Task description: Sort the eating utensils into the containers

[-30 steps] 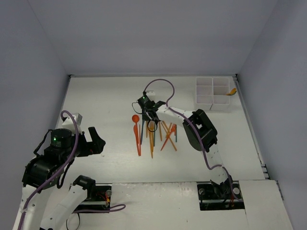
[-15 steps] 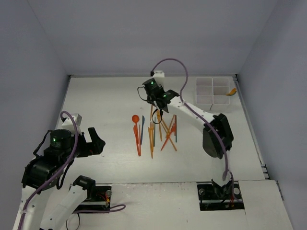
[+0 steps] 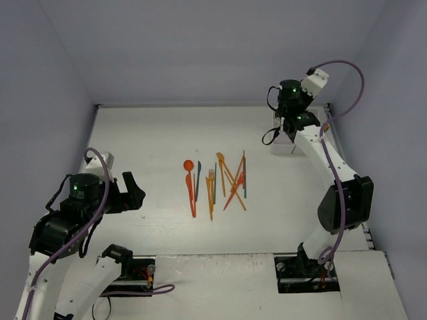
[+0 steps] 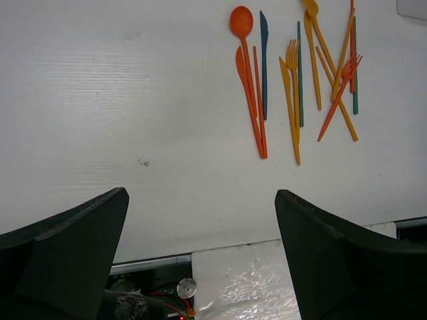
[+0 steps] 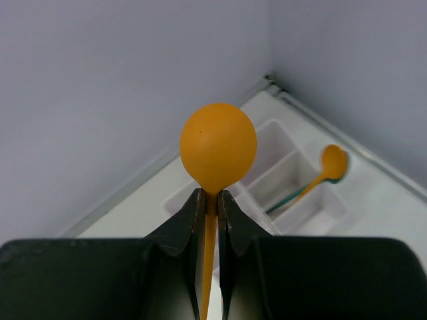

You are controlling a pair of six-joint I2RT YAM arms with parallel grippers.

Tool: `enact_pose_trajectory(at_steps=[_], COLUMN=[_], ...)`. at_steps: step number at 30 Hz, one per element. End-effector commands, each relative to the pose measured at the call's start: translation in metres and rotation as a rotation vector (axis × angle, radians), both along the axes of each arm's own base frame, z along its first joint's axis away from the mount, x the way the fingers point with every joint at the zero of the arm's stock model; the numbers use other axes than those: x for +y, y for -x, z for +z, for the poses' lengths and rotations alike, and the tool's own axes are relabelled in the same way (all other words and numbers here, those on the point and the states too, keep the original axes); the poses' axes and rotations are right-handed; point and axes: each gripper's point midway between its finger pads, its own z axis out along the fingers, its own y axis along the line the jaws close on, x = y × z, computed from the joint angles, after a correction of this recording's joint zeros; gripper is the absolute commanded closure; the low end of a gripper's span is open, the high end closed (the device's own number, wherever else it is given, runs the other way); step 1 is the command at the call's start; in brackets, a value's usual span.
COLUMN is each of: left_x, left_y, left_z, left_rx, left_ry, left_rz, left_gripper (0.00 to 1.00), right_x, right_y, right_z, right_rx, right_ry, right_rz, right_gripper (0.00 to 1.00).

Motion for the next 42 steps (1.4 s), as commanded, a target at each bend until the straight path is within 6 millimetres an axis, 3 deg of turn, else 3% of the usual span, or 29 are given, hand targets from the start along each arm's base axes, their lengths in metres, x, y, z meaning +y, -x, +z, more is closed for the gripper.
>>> enact_pose_trajectory(at_steps=[1, 4, 13, 25, 35, 42], left_x=[-0.001, -0.002, -0.002, -0.002, -0.005, -0.004], left_y=[-0.011, -0.013, -0.017, -0.019, -0.021, -0.020], left_z=[0.012, 0.007, -0.007, -0.017, -0.021, -0.020], left_rx=[-0.035, -0.019, 0.029, 0.064, 0.085, 0.077], left_ry=[-0.014, -0.020, -0.045, -0.069, -0.067, -0.066], left_rz=[-0.006, -0.004, -0.010, -0.017, -0.026, -0.021], left_gripper=[0.10, 0.10, 0.10, 0.10, 0.10, 0.10], right_x=[-0.062, -0.096, -0.141, -0.148, -0.153, -0.148], right_y=[0.005, 0.001, -0.025, -0.051, -0.056, -0.051], right_z=[0.026, 0.016, -0.021, -0.058, -0.074, -0.099], right_rx=[-0.171, -0.186, -0.159, -0.142, -0.147, -0.105], right_ry=[0.000, 0.013, 0.073, 0.106, 0.097, 0.098], right_rz=[-0.237, -0.326, -0.436, -0.474, -0.506, -0.500], right_gripper=[1.00, 1.00, 1.00, 1.00, 0.98, 0.94])
